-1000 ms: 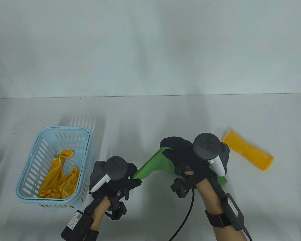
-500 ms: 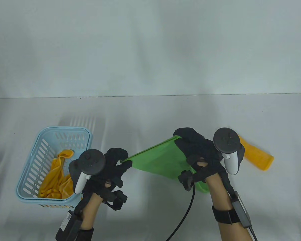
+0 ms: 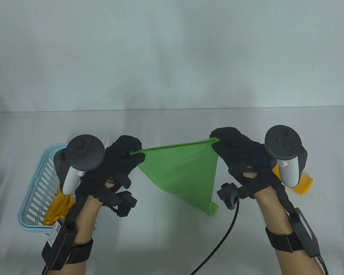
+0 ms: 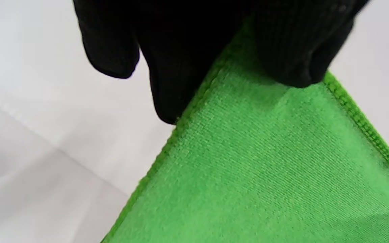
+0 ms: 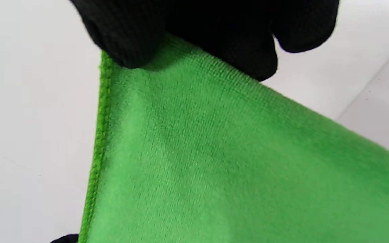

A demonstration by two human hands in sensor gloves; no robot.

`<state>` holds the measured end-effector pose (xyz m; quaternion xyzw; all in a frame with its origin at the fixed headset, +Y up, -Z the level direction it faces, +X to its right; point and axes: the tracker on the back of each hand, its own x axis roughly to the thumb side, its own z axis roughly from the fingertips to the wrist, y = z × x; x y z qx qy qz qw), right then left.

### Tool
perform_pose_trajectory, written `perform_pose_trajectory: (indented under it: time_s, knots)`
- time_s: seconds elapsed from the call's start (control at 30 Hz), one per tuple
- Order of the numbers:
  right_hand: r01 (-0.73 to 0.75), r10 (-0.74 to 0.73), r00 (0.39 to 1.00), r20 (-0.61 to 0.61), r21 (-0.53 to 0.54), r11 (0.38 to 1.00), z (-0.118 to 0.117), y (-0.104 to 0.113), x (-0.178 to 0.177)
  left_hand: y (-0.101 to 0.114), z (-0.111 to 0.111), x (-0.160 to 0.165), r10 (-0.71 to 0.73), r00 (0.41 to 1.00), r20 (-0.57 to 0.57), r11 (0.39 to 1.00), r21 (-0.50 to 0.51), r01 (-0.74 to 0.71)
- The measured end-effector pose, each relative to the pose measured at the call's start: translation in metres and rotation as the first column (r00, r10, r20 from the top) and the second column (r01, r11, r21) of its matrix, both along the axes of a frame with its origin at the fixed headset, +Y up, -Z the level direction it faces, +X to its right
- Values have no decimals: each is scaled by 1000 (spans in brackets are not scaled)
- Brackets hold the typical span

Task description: Roll square towel into towel roll

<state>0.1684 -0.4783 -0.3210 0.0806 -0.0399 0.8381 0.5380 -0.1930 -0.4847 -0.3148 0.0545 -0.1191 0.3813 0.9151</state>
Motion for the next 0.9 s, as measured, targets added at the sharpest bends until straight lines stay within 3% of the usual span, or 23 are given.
perform_pose_trajectory:
  time_s: [0.3,0.43,0.57,0.8,0.9]
  knots:
    - [15,-15,1000,-6,81,997,29,38,9,49,30,8,-25,1000,13,988,151,23]
    - [50,-49,999,-14,110,993,27,55,14,71,33,10,-12,1000,2,974,225,11]
    - [14,-18,999,44,69,997,0,55,14,73,7,15,-37,999,-36,982,183,43]
    - [-93,133,966,223,-180,979,-85,-5,8,19,-80,29,-126,986,-109,987,-118,113]
    - [-117,163,948,275,-178,977,-99,1,9,22,-96,36,-159,982,-102,981,-131,145]
